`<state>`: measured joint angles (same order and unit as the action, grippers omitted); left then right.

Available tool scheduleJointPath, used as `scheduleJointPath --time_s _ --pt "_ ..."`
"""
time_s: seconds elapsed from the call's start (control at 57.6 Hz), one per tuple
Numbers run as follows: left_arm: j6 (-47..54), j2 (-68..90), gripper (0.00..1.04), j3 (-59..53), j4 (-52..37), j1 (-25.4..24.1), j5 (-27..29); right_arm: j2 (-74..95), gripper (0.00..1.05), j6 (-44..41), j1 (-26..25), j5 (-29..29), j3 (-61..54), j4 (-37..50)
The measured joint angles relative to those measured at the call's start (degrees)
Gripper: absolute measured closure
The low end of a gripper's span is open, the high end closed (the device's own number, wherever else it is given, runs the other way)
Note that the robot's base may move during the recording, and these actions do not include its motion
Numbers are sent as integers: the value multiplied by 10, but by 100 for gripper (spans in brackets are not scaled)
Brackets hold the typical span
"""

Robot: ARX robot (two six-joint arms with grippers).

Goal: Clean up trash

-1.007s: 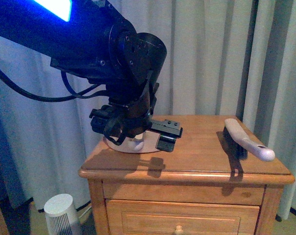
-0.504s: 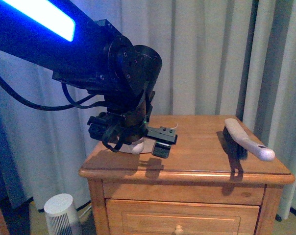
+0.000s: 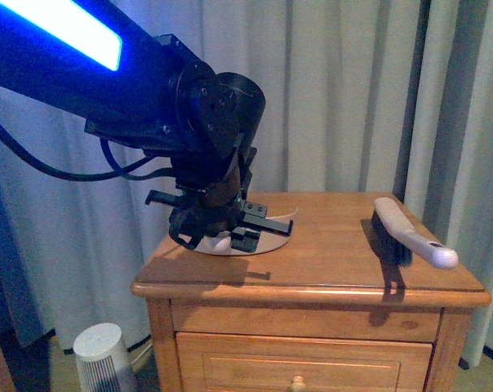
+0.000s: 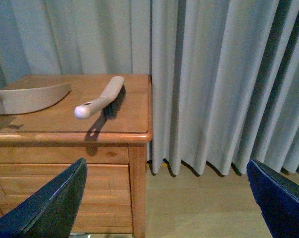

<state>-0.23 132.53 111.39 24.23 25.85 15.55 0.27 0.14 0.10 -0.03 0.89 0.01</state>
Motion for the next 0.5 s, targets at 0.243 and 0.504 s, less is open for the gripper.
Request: scheduleJointPath --time_s 0.243,0.504 --pt "4 -8 76 -25 -33 1 -6 0 7 0 0 0 0 0" --pt "10 -78 76 -127 -133 4 -16 0 7 0 0 0 0 0"
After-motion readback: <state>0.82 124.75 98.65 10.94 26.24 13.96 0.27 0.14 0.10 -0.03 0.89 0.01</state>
